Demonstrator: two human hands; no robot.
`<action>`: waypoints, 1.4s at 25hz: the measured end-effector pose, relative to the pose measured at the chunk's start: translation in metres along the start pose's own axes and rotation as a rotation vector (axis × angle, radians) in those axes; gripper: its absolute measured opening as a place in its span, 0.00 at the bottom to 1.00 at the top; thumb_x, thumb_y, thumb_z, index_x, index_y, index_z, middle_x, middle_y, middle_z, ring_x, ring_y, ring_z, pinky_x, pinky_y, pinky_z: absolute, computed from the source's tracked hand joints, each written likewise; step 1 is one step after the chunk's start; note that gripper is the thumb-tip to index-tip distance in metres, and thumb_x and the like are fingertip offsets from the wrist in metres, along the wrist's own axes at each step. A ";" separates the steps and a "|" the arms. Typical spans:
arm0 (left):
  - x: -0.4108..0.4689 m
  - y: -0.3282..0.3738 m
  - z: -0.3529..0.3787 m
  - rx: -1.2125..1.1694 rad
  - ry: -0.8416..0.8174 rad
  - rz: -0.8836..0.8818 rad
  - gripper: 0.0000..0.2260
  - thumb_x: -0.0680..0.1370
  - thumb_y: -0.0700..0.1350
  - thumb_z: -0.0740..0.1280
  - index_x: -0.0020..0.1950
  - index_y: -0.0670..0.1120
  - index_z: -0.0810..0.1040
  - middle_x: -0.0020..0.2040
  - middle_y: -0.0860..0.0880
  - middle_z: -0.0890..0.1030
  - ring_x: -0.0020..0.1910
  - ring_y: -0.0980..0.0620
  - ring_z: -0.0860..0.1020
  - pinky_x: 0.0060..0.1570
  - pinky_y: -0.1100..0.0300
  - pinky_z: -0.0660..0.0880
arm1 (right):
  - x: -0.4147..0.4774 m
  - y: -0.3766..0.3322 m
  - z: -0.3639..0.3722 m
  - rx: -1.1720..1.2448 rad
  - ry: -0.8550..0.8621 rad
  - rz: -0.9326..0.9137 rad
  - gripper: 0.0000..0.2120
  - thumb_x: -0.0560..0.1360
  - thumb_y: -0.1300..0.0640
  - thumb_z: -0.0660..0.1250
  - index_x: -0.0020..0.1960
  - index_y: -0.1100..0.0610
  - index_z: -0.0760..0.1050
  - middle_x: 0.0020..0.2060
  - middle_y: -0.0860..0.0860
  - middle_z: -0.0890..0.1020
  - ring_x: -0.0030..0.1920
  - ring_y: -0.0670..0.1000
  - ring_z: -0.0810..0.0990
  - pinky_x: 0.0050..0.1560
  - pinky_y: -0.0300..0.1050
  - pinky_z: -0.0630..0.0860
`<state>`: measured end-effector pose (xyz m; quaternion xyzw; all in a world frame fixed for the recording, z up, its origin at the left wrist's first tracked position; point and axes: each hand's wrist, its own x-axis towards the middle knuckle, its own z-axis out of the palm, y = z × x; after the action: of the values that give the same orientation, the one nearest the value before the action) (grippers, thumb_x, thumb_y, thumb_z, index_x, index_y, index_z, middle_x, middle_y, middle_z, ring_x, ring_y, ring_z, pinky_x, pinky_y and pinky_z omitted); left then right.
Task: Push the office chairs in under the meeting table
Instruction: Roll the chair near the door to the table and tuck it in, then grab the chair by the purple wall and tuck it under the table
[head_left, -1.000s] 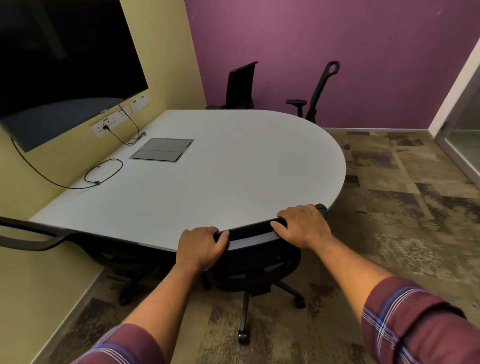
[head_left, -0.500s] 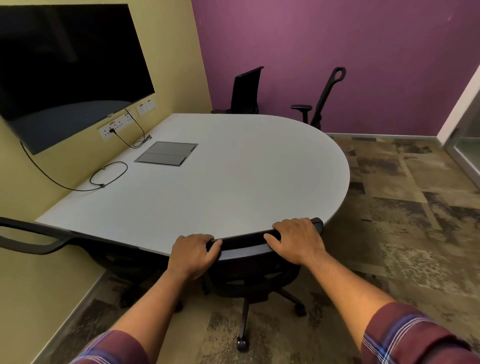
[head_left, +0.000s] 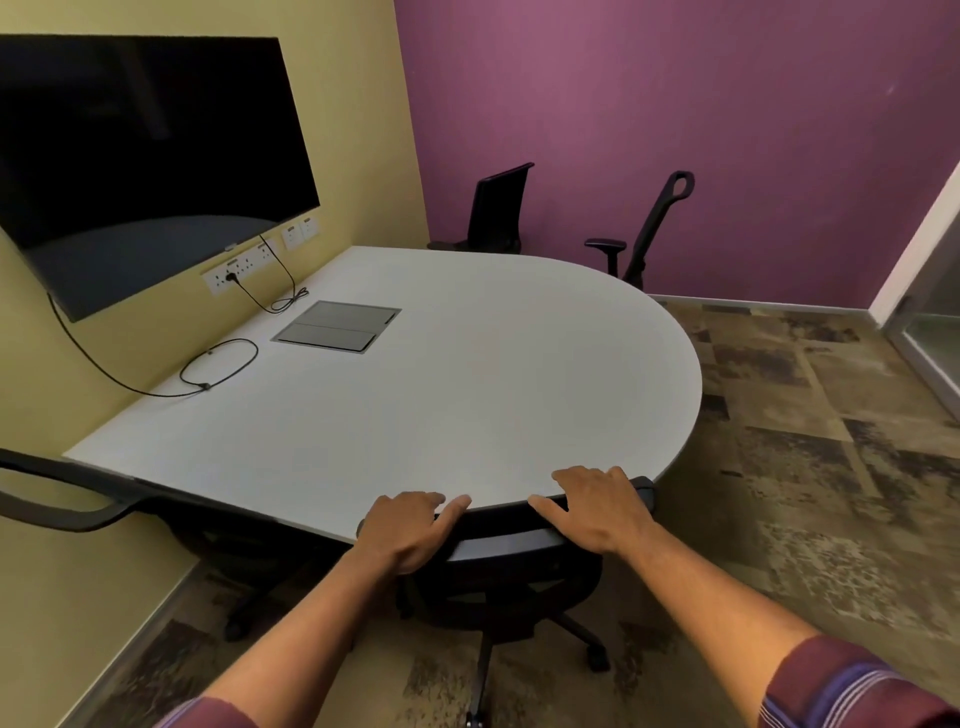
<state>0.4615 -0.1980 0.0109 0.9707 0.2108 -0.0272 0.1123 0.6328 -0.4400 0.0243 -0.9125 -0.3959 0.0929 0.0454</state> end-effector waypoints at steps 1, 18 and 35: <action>0.008 0.005 -0.003 -0.013 0.003 -0.009 0.49 0.78 0.79 0.36 0.70 0.49 0.82 0.69 0.46 0.84 0.66 0.43 0.81 0.72 0.41 0.73 | 0.005 0.000 -0.004 0.029 -0.013 0.011 0.52 0.73 0.22 0.37 0.82 0.53 0.65 0.79 0.53 0.72 0.76 0.57 0.72 0.78 0.59 0.60; 0.169 0.072 -0.036 0.058 0.111 0.147 0.52 0.75 0.76 0.31 0.88 0.43 0.45 0.89 0.44 0.45 0.88 0.46 0.40 0.86 0.43 0.38 | 0.106 0.107 -0.063 -0.034 0.268 0.217 0.45 0.81 0.28 0.40 0.87 0.58 0.41 0.87 0.56 0.45 0.87 0.57 0.46 0.84 0.60 0.44; 0.353 0.373 -0.016 0.079 0.255 0.300 0.53 0.73 0.78 0.25 0.88 0.44 0.42 0.88 0.44 0.41 0.87 0.44 0.38 0.86 0.42 0.39 | 0.104 0.430 -0.121 -0.017 0.446 0.308 0.49 0.78 0.26 0.35 0.86 0.58 0.40 0.87 0.57 0.44 0.86 0.57 0.43 0.84 0.59 0.40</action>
<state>0.9374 -0.3822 0.0681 0.9904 0.0749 0.1047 0.0494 1.0346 -0.6587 0.0619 -0.9602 -0.2335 -0.1079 0.1089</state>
